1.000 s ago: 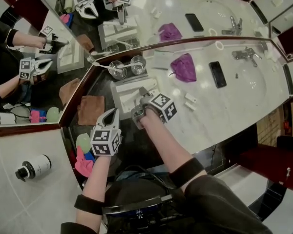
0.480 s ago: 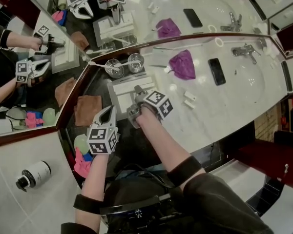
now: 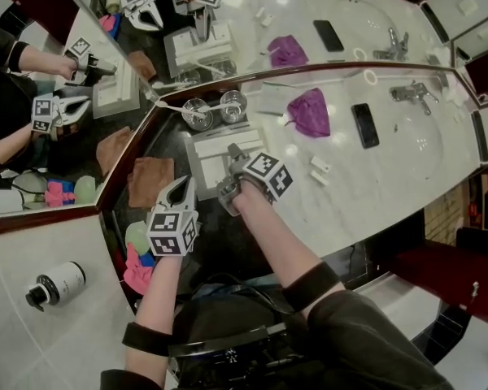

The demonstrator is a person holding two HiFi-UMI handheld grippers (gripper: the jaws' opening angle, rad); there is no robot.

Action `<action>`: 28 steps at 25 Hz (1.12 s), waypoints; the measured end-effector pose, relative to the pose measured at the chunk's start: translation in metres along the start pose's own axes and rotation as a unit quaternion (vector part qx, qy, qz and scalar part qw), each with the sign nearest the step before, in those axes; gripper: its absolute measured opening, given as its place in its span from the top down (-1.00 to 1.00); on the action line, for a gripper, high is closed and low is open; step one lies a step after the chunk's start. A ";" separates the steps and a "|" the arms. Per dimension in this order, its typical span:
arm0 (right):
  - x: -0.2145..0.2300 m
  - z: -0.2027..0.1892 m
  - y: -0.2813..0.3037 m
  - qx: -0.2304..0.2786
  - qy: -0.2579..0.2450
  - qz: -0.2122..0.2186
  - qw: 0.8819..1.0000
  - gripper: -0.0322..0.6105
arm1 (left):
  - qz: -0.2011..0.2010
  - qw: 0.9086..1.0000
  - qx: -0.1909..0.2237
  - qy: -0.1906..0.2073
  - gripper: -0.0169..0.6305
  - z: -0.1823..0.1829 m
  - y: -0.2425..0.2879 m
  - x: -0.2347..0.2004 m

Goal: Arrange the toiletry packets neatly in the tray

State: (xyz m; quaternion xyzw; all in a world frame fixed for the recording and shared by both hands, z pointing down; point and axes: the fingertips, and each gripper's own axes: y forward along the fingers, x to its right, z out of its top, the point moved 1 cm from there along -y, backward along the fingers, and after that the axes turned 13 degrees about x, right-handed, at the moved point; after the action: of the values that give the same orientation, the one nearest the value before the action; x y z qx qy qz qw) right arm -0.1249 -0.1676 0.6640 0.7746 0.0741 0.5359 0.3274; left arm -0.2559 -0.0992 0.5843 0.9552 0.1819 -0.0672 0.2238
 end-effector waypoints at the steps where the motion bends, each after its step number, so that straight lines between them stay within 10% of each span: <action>1: -0.002 -0.001 -0.002 -0.005 -0.008 0.006 1.000 0.36 | 0.001 1.000 0.000 0.001 0.95 0.000 -0.002 0.001; 10: -0.040 0.014 -0.043 -0.034 -0.112 0.106 0.988 0.82 | 0.004 1.000 0.018 0.008 0.95 0.013 -0.016 0.033; 19: -0.060 0.039 -0.104 -0.078 -0.296 0.209 0.929 0.89 | 0.010 0.999 0.045 0.009 0.95 0.021 -0.027 0.084; 24: -0.037 0.059 -0.136 -0.107 -0.429 0.234 0.866 0.88 | 0.021 0.999 0.048 0.004 0.95 0.016 -0.037 0.116; 28: -0.015 0.078 -0.156 -0.123 -0.580 0.241 0.768 0.88 | 0.029 0.998 0.050 0.001 0.95 0.013 -0.043 0.143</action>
State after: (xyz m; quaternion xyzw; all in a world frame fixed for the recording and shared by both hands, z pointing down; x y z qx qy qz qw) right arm -0.0254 -0.0871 0.5440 0.8834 -0.3863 0.0502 0.2607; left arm -0.1403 -0.0237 0.5257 0.9702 0.1504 -0.0682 0.1772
